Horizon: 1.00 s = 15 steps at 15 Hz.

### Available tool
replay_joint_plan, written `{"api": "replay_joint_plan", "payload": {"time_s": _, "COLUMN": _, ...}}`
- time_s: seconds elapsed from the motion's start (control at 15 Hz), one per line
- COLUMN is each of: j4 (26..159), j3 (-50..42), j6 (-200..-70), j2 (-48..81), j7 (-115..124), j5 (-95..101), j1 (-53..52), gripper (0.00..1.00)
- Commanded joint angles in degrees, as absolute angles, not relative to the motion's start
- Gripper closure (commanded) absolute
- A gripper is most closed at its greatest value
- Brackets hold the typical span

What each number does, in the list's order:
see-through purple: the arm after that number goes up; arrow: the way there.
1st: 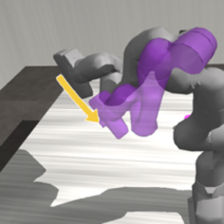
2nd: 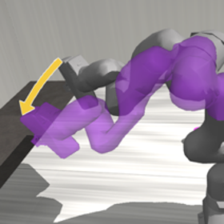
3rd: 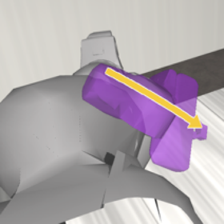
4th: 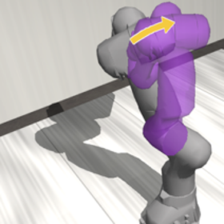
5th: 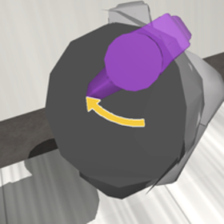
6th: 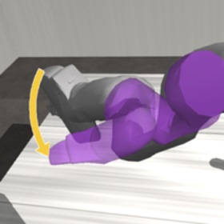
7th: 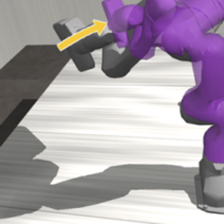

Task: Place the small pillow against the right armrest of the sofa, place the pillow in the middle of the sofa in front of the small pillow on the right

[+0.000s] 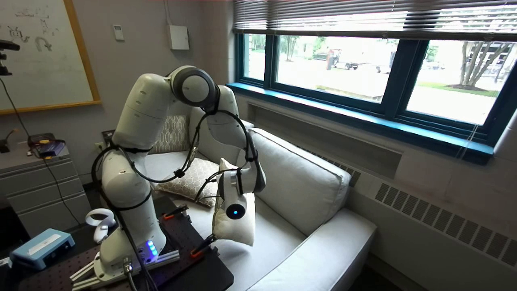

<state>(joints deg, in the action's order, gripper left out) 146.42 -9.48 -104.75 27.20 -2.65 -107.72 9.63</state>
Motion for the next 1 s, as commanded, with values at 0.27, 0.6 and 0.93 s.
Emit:
{"api": "replay_joint_plan", "payload": {"time_s": 0.27, "j4": 133.2, "j3": -13.9, "j6": -92.7, "j2": 43.0, "j7": 10.4, "j5": -104.7, "j1": 16.8, "gripper": 0.98}}
{"api": "replay_joint_plan", "payload": {"time_s": 0.6, "j4": 117.9, "j3": -13.8, "j6": -94.2, "j2": 50.6, "j7": 22.0, "j5": -105.3, "j1": 17.6, "gripper": 0.98}}
{"api": "replay_joint_plan", "payload": {"time_s": 0.93, "j4": 104.7, "j3": -14.4, "j6": -99.7, "j2": 55.8, "j7": 33.3, "j5": -104.1, "j1": 18.4, "gripper": 0.98}}
